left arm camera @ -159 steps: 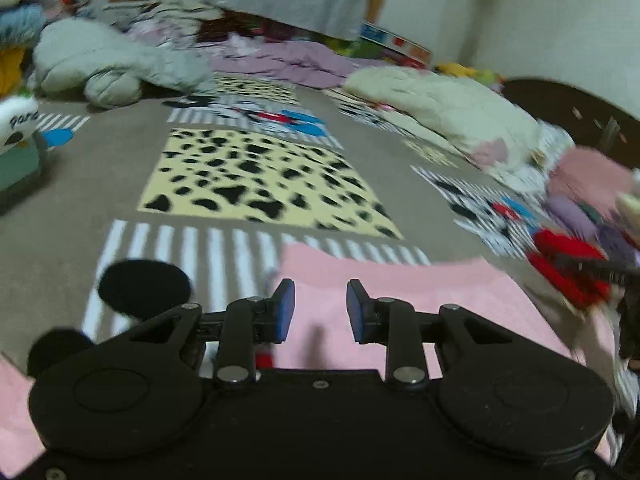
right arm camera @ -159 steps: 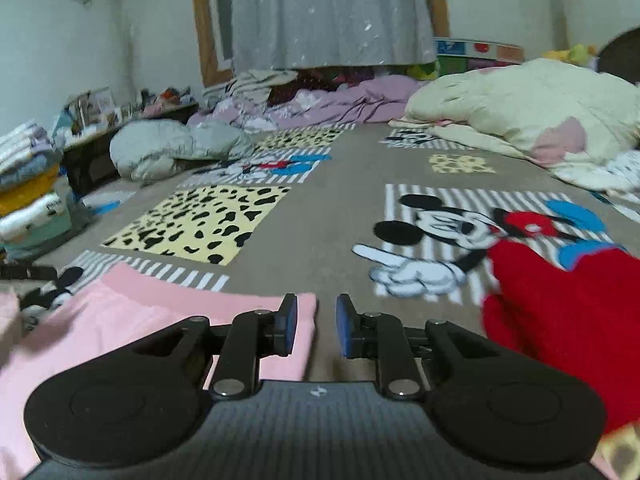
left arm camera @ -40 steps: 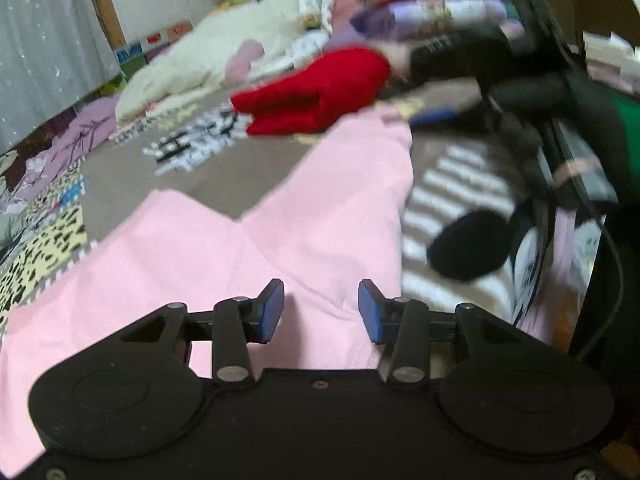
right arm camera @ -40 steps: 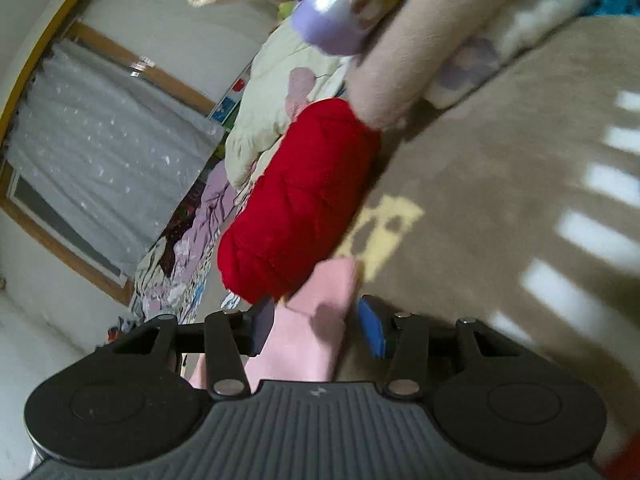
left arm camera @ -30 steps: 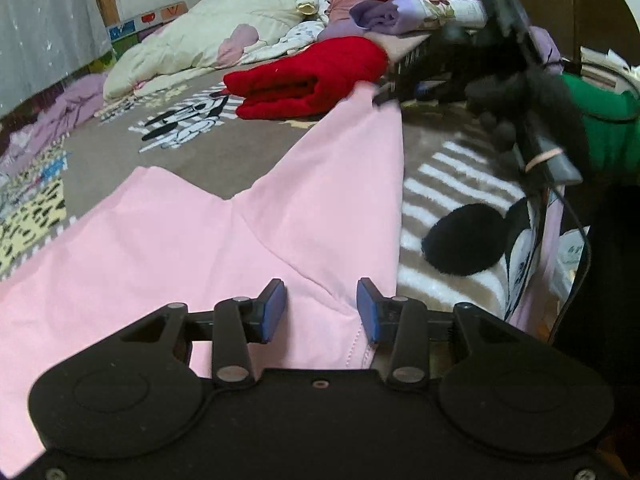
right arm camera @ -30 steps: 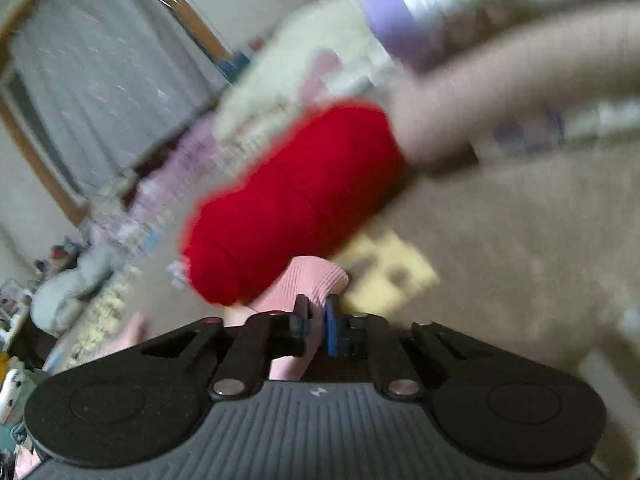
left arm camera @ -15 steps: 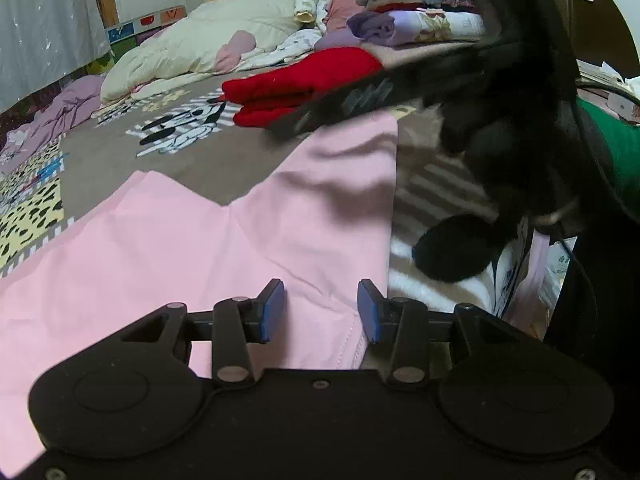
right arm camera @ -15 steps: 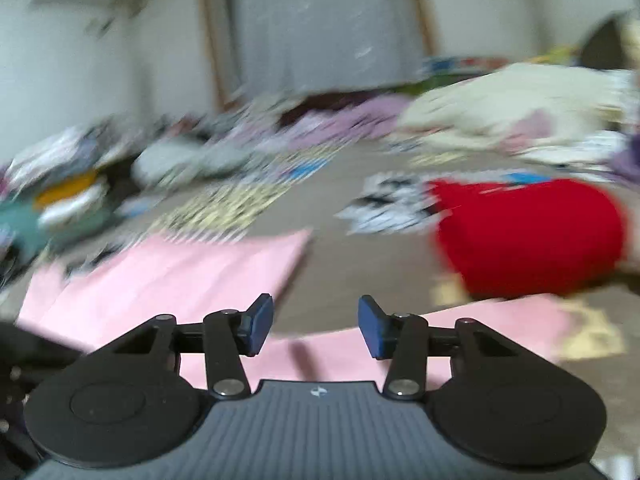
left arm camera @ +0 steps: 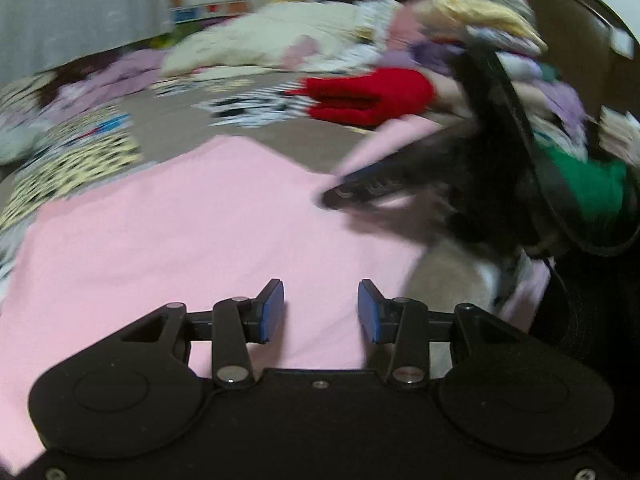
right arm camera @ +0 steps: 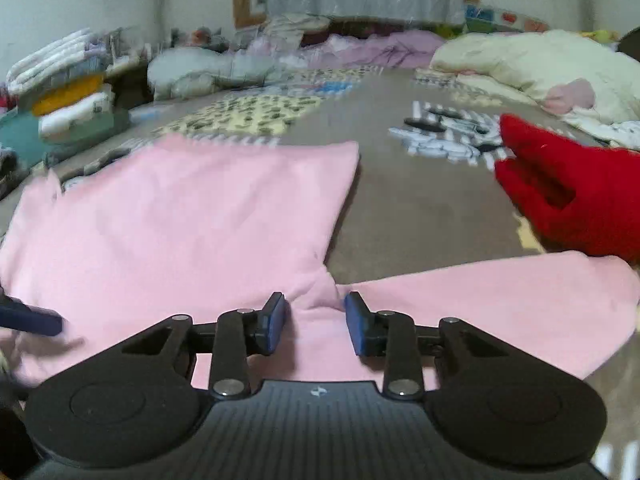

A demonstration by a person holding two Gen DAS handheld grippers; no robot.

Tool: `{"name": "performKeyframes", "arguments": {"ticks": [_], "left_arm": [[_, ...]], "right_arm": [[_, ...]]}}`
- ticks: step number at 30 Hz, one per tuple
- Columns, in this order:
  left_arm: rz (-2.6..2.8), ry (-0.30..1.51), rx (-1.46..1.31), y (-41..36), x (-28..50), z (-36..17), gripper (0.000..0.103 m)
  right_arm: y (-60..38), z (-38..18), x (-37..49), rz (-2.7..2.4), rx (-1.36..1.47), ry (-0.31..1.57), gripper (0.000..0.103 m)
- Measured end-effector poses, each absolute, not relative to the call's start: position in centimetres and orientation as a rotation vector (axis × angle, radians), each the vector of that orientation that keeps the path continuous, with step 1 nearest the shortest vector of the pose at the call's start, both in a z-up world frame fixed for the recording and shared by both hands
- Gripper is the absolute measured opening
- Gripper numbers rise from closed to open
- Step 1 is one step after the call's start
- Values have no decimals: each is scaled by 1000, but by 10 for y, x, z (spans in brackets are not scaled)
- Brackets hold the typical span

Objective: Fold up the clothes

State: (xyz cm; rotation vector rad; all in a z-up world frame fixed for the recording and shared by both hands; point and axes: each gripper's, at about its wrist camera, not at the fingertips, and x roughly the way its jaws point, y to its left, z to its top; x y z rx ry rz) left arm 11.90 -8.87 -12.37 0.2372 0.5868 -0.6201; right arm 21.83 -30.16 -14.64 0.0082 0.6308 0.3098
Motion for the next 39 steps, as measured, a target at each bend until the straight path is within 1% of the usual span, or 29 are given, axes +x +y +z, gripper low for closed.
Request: {"name": "performKeyframes", "arguments": {"ticks": [2,6,8,9,11,12,14,17,20,21,24,27,29,31,32,34,35,38,39], "left_arm": [[-529,575,204,-56,119,-120,40],[-270,562,124,18,131,-116,40],[-157,610,129,53,142,-128,40],[-95,651,124,72,147,-136,52],[-124,637,-61,108,145,-128,50],[-98,606,-84,116,143,-120,48],[-49,556,-64,128,142,-110,48],[24,555,-27,145,152,-110,48],[64,534,-42,163,167,-108,42],[57,526,-64,170,173,-107,42],[22,559,-94,179,192,-114,40],[41,628,-10,172,210,-127,39],[47,633,7,168,218,-127,35],[-37,594,-35,162,216,-116,35],[-83,582,-43,157,216,-113,37],[-78,644,9,145,228,-127,38],[-61,672,29,141,234,-135,41],[-54,649,-29,140,236,-123,43],[-68,626,-33,138,232,-119,52]], "right_arm": [[-299,-139,213,301,13,597,37],[-284,-129,201,317,-8,542,38],[-263,-127,192,371,-58,531,41],[-252,-127,187,397,-84,526,42],[-225,-126,175,452,-176,518,42],[-212,-123,168,488,-203,508,42],[-185,-118,154,559,-258,487,42],[-148,-111,140,657,-312,461,42],[-113,-109,132,730,-338,438,40],[-104,-109,131,749,-333,434,40],[-76,-117,139,782,-349,494,40],[-69,-122,149,785,-280,567,41],[-69,-116,145,774,-291,550,40],[-72,-111,135,779,-305,489,40],[-73,-111,132,785,-303,480,42],[-71,-120,138,788,-284,544,43],[-74,-120,140,789,-247,543,43],[-80,-113,137,795,-248,553,43],[-83,-110,134,797,-253,553,43]]}}
